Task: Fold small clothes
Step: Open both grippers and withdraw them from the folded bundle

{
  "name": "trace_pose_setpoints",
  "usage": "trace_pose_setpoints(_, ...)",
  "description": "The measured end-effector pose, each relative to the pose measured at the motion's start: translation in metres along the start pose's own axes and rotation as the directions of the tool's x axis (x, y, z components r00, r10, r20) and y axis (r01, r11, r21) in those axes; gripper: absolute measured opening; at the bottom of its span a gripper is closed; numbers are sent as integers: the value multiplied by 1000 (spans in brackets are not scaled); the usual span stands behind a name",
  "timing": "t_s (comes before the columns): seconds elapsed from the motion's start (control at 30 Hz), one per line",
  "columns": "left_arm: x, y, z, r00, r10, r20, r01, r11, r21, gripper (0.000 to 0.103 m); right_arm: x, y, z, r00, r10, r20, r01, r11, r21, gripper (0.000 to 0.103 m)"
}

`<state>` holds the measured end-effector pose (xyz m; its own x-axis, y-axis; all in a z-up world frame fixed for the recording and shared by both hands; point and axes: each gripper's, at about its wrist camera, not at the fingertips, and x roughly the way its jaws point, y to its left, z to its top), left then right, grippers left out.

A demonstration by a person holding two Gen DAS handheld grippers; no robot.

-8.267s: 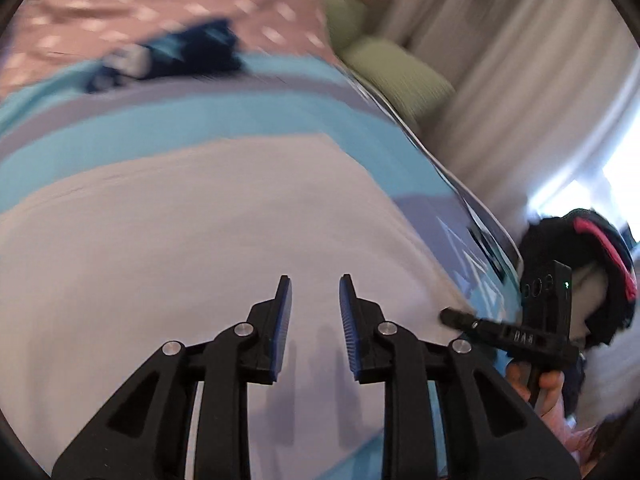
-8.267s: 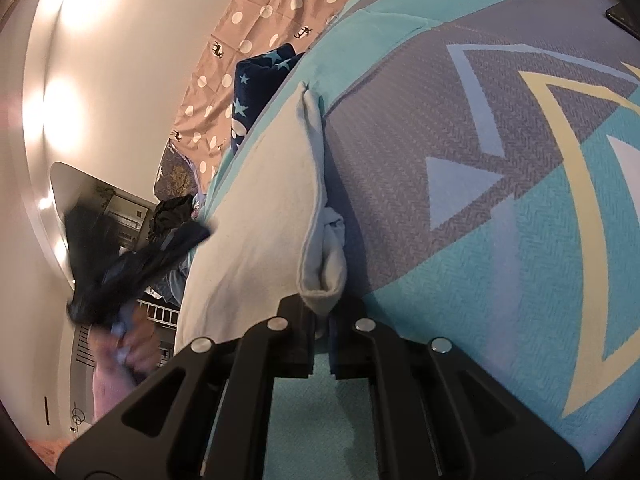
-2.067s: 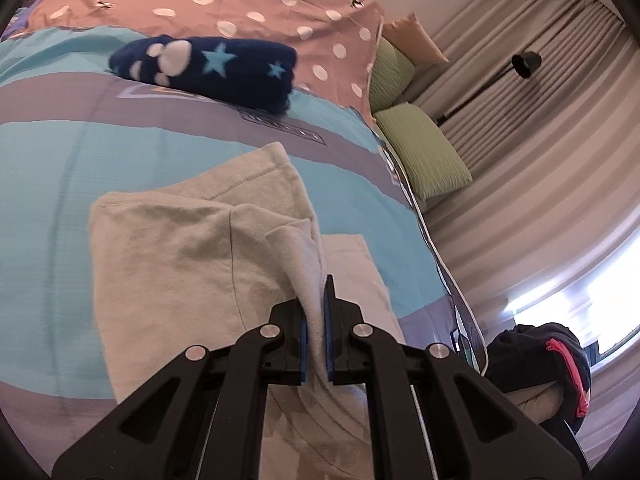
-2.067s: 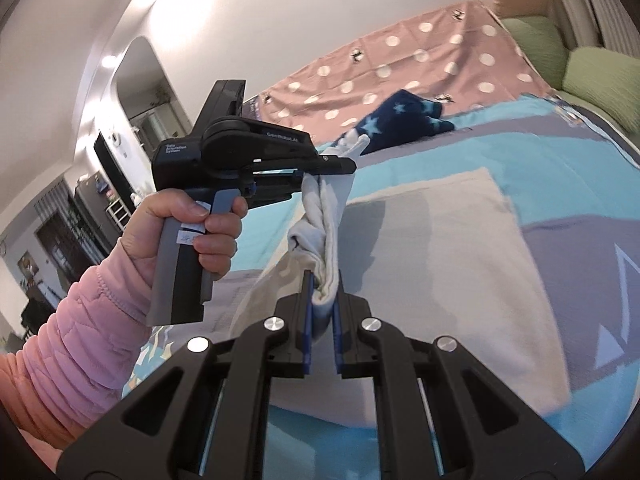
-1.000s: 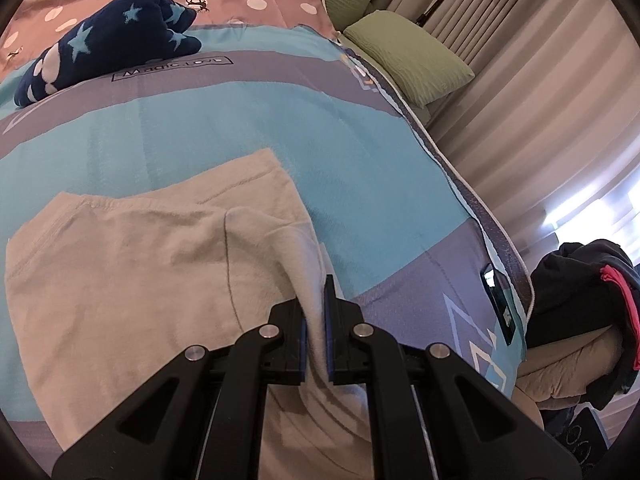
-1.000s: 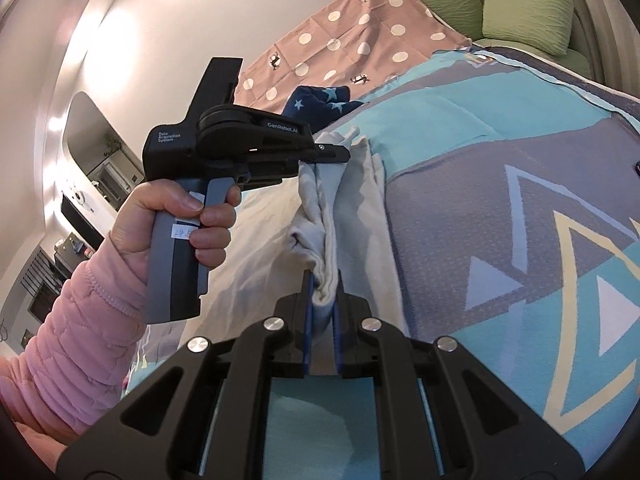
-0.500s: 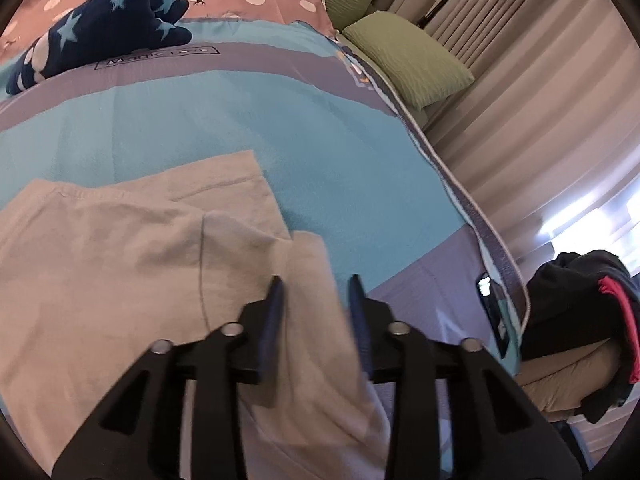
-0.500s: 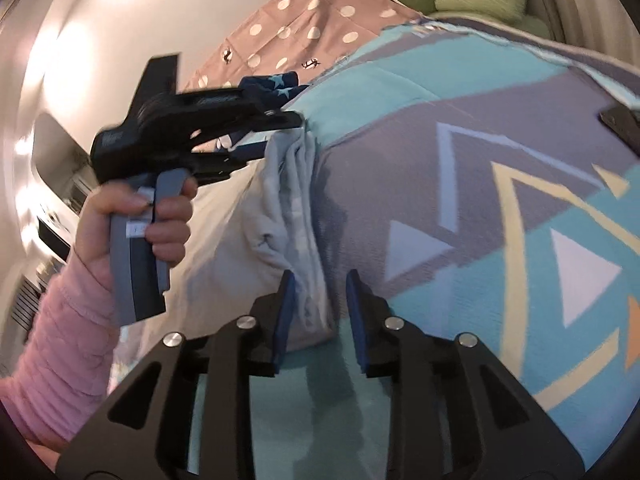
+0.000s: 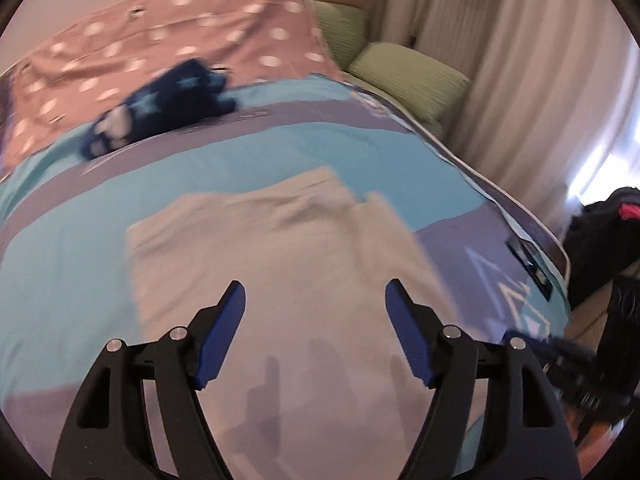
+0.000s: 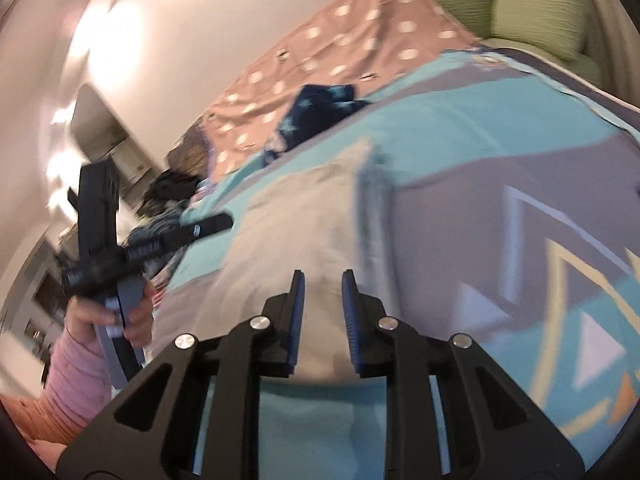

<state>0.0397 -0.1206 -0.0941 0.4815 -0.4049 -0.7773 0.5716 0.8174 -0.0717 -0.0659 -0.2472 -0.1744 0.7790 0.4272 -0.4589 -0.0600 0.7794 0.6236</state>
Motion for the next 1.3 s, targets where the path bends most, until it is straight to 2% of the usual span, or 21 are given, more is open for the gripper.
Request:
trace_pose_setpoints(0.07,-21,23,-19,996,84,33,-83,996,-38,81,10,4,4,1000,-26,-14,26,999,-38,24)
trace_pose_setpoints(0.1,-29,30,-26,992,117,45,-114,992,-50,82,17,3,4,998,-49,-26,47,997,-54,31)
trace_pose_setpoints(0.13,-39,39,-37,985,161,56,-158,985,-63,82,22,1,3,997,-73,-34,71,995,-64,32)
trace_pose_setpoints(0.2,-51,51,-55,979,198,49,-194,979,-67,84,32,-8,0,981,-185,-49,180,979,-95,20)
trace_pose_setpoints(0.23,-56,56,-66,978,205,37,-202,977,-63,84,35,-14,-2,967,-248,-51,242,965,-101,25)
trace_pose_setpoints(0.27,-59,60,-77,978,207,22,-206,977,-59,84,35,-23,-3,960,-274,-62,269,960,-76,39)
trace_pose_setpoints(0.37,-58,68,-105,975,220,-25,-221,973,-59,84,27,-37,-6,973,-215,-85,217,976,11,42)
trace_pose_setpoints(0.5,-41,79,-129,971,222,-90,-231,967,-105,84,13,-19,-2,973,-231,-20,229,972,-57,32)
trace_pose_setpoints(0.6,-40,80,-129,972,222,-74,-230,966,-117,84,8,-4,7,967,-244,68,250,961,-115,32)
trace_pose_setpoints(0.67,-42,78,-123,977,207,-53,-212,970,-118,84,8,1,15,975,-215,64,221,967,-126,27)
trace_pose_setpoints(0.73,-43,75,-119,978,208,-31,-210,970,-120,84,18,6,25,992,-123,23,125,983,-133,13)
trace_pose_setpoints(0.8,-44,77,-115,979,202,-16,-202,970,-132,84,33,6,32,996,-76,-39,70,989,-134,10)
trace_pose_setpoints(0.87,-43,78,-113,982,188,-6,-187,970,-154,84,50,1,33,989,-114,-90,103,987,-124,9)
trace_pose_setpoints(0.9,-43,78,-114,983,184,-5,-182,970,-162,84,66,-12,33,975,-172,-141,159,982,-100,9)
trace_pose_setpoints(0.93,-43,79,-114,984,178,-5,-176,970,-170,84,76,-23,31,963,-202,-180,191,979,-72,0)
trace_pose_setpoints(0.97,-42,80,-116,985,171,-6,-170,969,-177,84,84,-37,29,959,-193,-207,192,981,-25,0)
trace_pose_setpoints(1.0,-41,81,-118,986,167,-9,-166,969,-181,84,83,-48,29,970,-136,-200,146,988,40,0)
trace_pose_setpoints(1.07,-38,85,-124,986,165,-29,-167,966,-197,84,75,-50,30,973,-125,-196,139,989,58,0)
trace_pose_setpoints(1.17,-36,86,-132,976,214,-49,-219,960,-172,84,64,-37,28,970,-180,-166,181,983,-5,0)
trace_pose_setpoints(1.2,-38,86,-134,974,219,-50,-224,961,-161,84,57,-30,25,970,-194,-146,191,981,-40,6)
trace_pose_setpoints(1.3,-49,85,-139,984,174,-46,-179,968,-173,84,44,-20,18,972,-203,-115,193,977,-95,14)
